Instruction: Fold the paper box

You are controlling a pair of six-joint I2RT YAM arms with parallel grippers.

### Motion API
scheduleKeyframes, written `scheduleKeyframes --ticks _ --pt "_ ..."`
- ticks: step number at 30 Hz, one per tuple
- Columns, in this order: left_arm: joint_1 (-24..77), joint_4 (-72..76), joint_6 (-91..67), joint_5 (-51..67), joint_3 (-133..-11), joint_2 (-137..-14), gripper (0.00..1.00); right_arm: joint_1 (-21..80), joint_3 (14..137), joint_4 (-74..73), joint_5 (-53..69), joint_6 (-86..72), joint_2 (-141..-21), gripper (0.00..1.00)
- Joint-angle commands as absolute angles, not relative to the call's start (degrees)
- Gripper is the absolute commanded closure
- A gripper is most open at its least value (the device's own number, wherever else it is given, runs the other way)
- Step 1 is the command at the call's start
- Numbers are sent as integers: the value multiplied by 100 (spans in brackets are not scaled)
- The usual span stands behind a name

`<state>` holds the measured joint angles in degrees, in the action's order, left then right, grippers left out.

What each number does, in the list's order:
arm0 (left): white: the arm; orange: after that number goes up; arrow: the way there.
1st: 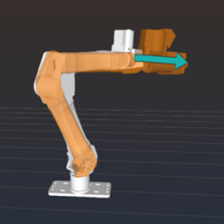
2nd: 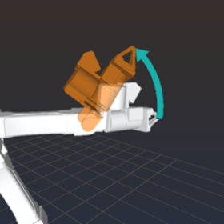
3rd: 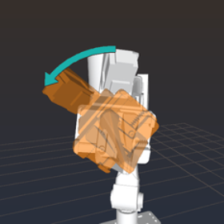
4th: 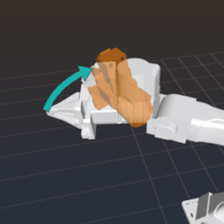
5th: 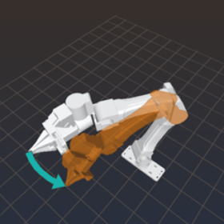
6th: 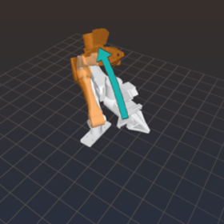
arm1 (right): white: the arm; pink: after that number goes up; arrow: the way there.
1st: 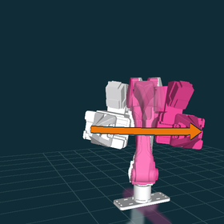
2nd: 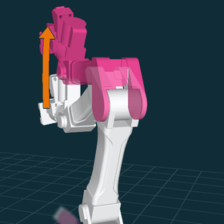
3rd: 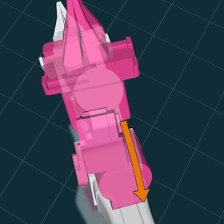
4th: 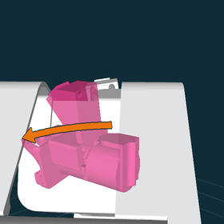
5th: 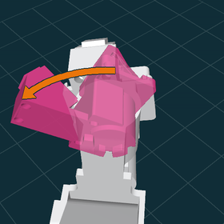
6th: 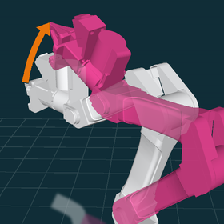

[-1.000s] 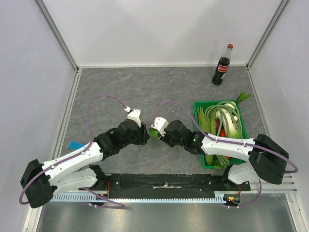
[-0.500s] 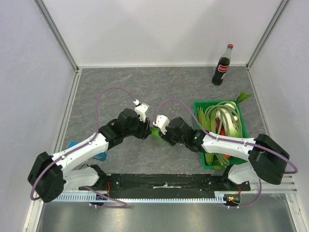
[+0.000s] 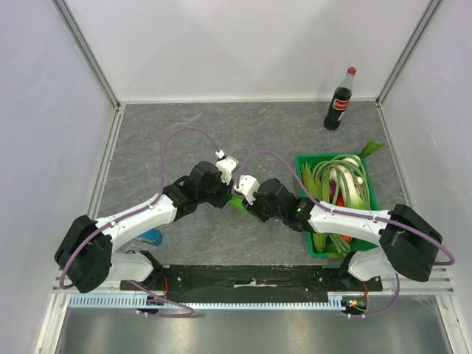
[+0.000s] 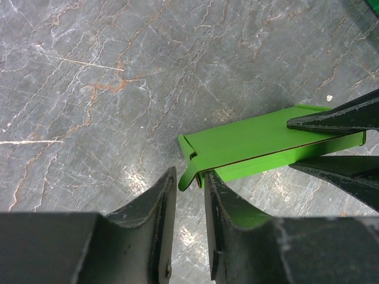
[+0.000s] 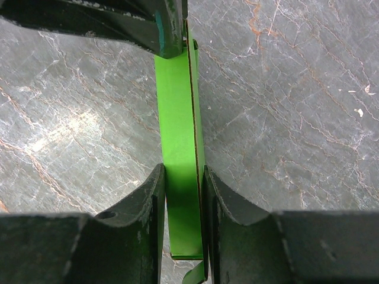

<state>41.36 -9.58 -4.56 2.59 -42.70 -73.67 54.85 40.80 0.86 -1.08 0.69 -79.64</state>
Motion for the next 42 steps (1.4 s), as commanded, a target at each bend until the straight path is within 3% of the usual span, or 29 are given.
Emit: scheduleKeyframes --ticks 1,5,10,16,21,25,28,31,42 --pt "4131 -589 -114 123 -4421 -7295 70 5484 4210 132 141 53 -8016 75" --pt "4131 -641 -141 149 -4438 -7312 70 5484 4219 123 149 53 -8016 76" --pt "4122 -650 -176 88 -4412 -7190 80 5476 4219 132 167 44 -8016 77" --pt "4131 -791 -219 9 -4491 -7110 77 5476 4236 140 220 35 -8068 77" --pt "4140 -791 -246 18 -4474 -7102 87 5484 4263 132 237 44 -8104 78" --pt "4131 -983 -412 70 -4579 -7180 89 5476 4289 79 237 44 -8165 78" --pt "4140 -1282 -588 97 -4798 -7304 87 5476 4307 62 229 44 -8165 78" --pt "4131 -1362 -703 18 -4887 -7260 76 5476 4307 62 237 44 -8165 78" --pt "4140 -1380 -519 -70 -4790 -7251 76 5476 4289 88 264 35 -8174 78"
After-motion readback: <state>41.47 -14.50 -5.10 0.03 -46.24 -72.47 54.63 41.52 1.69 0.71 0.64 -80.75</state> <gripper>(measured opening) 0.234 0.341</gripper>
